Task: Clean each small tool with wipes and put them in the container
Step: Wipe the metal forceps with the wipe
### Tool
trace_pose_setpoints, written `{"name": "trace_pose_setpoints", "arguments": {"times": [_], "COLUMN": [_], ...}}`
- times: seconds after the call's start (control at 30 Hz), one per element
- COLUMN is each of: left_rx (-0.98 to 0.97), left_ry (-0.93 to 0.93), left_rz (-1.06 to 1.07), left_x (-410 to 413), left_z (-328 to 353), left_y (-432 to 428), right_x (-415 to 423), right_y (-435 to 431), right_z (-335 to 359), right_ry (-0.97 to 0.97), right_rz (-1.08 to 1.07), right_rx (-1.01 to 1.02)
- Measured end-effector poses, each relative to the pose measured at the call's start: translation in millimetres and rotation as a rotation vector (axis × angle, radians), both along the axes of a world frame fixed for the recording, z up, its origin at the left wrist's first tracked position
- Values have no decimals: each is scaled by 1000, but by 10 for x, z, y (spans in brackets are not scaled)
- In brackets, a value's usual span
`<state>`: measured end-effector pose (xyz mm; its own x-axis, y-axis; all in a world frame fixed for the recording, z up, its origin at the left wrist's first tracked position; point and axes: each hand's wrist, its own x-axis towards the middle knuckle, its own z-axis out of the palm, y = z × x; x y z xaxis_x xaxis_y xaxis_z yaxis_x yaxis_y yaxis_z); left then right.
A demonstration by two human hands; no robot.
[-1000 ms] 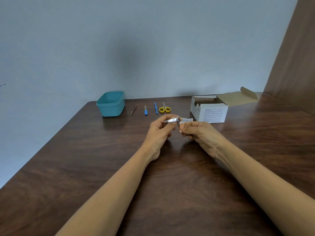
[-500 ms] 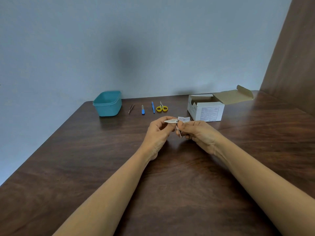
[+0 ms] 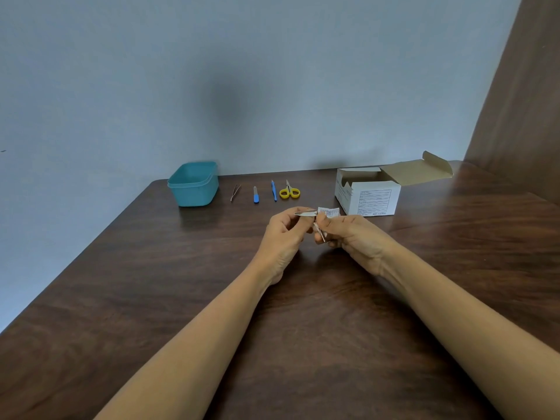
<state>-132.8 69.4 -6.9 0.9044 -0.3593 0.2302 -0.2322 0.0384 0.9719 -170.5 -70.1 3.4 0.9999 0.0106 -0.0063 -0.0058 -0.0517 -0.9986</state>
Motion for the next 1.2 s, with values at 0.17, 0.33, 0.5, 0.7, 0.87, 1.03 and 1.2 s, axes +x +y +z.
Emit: {"name": "trace_pose_setpoints", "arguments": {"times": [0.17,0.33,0.5,0.7,0.87,1.03,1.2], "left_rx": [-39,7,12,-66,-76,31,-15], "left_ry": [65,14,31,131,153,32,28], "left_rz": [55,-20,20,75,69,4,49], "left_x": [13,-8,-13,5,-6,-42,-27], "left_z": [-2,8,11,28,39,45,25], "left_y": [17,-10,-8,13,14,8,6], "right_x": [11,1,-5,-8,-23,-5,22], "right_y": [-12,14,3,13,7,13,35], "right_z": [6,-25,6,18,29,-10,-42], "right_ry": [14,-19,1,24,36,29,28], "right_rz": [22,-42,10,9,15,-88,-239], "right_rx": [-55,53,8,-54,-19,79,201]}}
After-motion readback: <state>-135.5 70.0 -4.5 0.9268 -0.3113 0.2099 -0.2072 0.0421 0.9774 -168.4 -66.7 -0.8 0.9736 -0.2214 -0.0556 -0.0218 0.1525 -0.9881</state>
